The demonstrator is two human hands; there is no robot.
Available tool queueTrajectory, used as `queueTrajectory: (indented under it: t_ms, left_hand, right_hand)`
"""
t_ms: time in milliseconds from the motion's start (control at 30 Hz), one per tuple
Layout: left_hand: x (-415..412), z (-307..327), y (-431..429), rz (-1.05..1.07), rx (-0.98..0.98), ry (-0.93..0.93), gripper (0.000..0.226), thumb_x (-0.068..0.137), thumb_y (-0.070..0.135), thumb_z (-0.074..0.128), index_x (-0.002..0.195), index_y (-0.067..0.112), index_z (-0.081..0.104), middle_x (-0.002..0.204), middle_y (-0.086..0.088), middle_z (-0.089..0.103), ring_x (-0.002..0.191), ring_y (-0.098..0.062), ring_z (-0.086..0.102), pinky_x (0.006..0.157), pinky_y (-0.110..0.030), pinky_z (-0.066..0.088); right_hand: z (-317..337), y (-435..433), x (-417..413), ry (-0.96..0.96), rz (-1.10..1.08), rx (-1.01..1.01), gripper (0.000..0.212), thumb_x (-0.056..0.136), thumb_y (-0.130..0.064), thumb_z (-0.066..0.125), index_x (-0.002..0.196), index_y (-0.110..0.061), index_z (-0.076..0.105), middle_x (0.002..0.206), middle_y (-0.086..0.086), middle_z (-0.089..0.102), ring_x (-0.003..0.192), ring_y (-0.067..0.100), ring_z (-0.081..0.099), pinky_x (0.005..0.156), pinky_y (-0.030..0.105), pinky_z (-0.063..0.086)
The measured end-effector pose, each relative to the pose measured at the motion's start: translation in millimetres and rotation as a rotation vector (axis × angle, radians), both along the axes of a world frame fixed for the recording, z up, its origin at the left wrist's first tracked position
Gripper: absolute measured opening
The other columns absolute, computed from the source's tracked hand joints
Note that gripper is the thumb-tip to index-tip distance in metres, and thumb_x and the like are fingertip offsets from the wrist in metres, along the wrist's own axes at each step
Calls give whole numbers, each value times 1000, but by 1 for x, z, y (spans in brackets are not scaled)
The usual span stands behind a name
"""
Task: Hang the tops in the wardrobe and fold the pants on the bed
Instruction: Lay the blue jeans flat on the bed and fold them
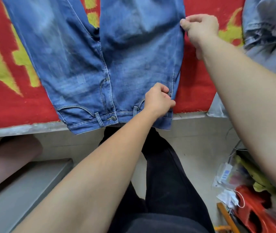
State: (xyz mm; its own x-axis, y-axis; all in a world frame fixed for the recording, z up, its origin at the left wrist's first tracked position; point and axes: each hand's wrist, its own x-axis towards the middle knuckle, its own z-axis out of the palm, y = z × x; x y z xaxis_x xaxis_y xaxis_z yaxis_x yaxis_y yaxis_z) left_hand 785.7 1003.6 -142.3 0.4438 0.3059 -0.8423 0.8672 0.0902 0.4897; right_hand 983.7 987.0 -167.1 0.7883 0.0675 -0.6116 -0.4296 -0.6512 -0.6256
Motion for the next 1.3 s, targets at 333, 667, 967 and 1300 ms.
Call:
queueTrajectory:
  t_ms: [333,667,967,1300]
  left_hand:
    - [-107,49,138,391,-623,-186,40,84,-12,63,121,6,61,102,-5,72,90,-13,69,77,-23,55]
    - [-254,22,276,509,-141,71,29,83,-6,72,111,-4,66,100,-17,67,93,-27,65,94,-43,56]
    - [-265,-38,294,360,70,193,22,79,10,78,99,13,71,95,-10,74,95,-30,71,89,-47,57]
    - [-180,-23,318,389,302,121,59,98,54,45,132,5,47,131,-12,58,125,-31,52,101,-35,39]
  right_hand:
    - [89,126,-76,141,-183,578,53,86,7,71,134,9,49,120,23,66,103,25,67,96,36,55]
    - [52,316,-219,-52,563,127,38,87,-19,63,64,-19,32,64,-5,36,69,13,34,59,26,29]
    - [4,337,-243,68,831,52,22,88,3,41,86,-15,54,100,8,61,92,17,53,81,28,44]
    - [27,245,-222,-457,175,-336,68,92,-60,53,145,-19,42,142,8,45,132,27,43,108,37,32]
